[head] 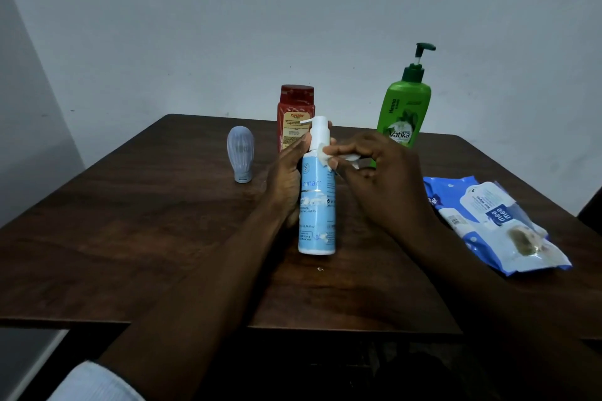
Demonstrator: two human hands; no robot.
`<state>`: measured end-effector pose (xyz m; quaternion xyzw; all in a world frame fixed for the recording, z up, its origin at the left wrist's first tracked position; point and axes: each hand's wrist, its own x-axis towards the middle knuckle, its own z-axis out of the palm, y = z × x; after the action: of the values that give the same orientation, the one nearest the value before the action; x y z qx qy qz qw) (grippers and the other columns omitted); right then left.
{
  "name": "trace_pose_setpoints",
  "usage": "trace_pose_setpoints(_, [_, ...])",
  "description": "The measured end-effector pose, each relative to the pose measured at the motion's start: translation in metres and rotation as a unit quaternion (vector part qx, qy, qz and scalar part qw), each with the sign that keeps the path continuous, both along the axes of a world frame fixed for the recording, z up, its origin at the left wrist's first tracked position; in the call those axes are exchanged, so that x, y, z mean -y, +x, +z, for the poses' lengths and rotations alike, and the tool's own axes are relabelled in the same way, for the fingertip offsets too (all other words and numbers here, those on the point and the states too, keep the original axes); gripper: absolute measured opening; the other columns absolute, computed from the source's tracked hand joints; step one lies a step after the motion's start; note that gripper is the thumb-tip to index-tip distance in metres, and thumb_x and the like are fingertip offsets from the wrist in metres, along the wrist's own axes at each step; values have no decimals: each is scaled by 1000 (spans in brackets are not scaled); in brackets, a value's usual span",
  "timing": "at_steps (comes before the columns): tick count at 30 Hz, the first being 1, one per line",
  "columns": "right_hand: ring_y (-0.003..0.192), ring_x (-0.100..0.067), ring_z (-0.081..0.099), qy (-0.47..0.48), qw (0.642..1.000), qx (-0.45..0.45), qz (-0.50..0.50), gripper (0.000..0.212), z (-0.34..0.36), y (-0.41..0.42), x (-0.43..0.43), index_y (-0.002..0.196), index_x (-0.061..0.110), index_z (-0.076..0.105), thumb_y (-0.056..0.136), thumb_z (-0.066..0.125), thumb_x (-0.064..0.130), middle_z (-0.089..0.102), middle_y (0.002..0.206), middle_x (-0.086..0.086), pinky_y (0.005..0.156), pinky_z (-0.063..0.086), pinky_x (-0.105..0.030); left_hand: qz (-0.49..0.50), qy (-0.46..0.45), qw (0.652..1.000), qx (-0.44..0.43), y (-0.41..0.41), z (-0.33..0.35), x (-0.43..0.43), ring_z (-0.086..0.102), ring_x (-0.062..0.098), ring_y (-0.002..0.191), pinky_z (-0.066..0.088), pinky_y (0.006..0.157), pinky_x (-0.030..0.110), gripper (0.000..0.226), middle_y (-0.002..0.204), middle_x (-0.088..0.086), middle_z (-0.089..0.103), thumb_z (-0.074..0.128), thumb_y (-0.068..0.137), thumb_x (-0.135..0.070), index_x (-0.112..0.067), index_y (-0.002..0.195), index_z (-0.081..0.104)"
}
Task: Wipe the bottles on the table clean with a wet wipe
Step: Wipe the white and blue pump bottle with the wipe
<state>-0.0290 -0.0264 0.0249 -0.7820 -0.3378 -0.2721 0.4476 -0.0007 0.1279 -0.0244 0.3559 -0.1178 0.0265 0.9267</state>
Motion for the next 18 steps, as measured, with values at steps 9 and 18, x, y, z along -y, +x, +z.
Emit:
trace_pose_setpoints(9, [97,-1,64,-68,997,32,28,19,-44,-42,17,102,18,79,87,72,9,69,104,6,81,51,-13,2,-25,999,24,-1,4,2,66,18,72,60,63,31,36,94,8,67,42,104,-27,-7,130,57])
trace_pose_setpoints(18, [96,3,64,-91,994,18,54,17,-71,-67,28,99,22,79,86,70,16,66,103,12,83,47,-8,-2,-5,998,60,3,7,3,67,15,72,60,59,32,66,86,5,65,86,69,-45,-10,120,62])
